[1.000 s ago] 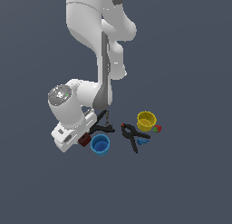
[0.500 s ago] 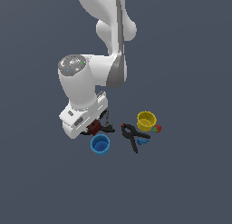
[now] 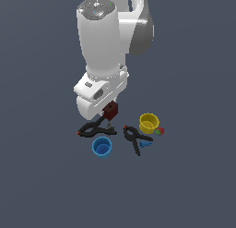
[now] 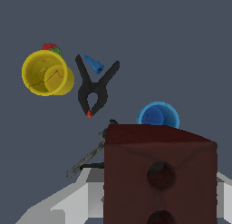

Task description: Pick up a designated object from a clutter of objects.

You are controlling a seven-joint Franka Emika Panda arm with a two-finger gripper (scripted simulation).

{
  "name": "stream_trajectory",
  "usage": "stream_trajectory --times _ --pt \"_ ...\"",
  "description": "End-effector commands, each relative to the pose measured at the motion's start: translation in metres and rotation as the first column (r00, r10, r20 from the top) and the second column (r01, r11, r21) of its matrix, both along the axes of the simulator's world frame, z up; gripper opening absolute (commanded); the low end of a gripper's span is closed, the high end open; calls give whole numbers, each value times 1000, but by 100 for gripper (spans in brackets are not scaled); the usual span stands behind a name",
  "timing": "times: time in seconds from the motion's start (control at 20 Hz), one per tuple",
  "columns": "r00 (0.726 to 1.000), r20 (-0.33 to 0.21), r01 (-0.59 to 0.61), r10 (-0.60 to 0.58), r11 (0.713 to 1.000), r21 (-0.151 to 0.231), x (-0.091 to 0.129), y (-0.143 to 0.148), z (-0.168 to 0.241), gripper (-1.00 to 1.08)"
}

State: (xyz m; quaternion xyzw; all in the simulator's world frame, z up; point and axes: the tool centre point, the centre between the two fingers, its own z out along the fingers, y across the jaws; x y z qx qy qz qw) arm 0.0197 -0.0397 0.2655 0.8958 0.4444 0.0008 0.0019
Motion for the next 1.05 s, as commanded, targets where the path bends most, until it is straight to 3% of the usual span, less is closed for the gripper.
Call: stream_trajectory --times 0.0,0.5,1.0 --pt "1000 0 1 -1 1000 -1 -5 16 26 -100" --pt "1000 -2 2 -2 1000 1 -17 64 99 -100" --pt "1000 -3 2 -2 1000 2 -18 78 120 -100"
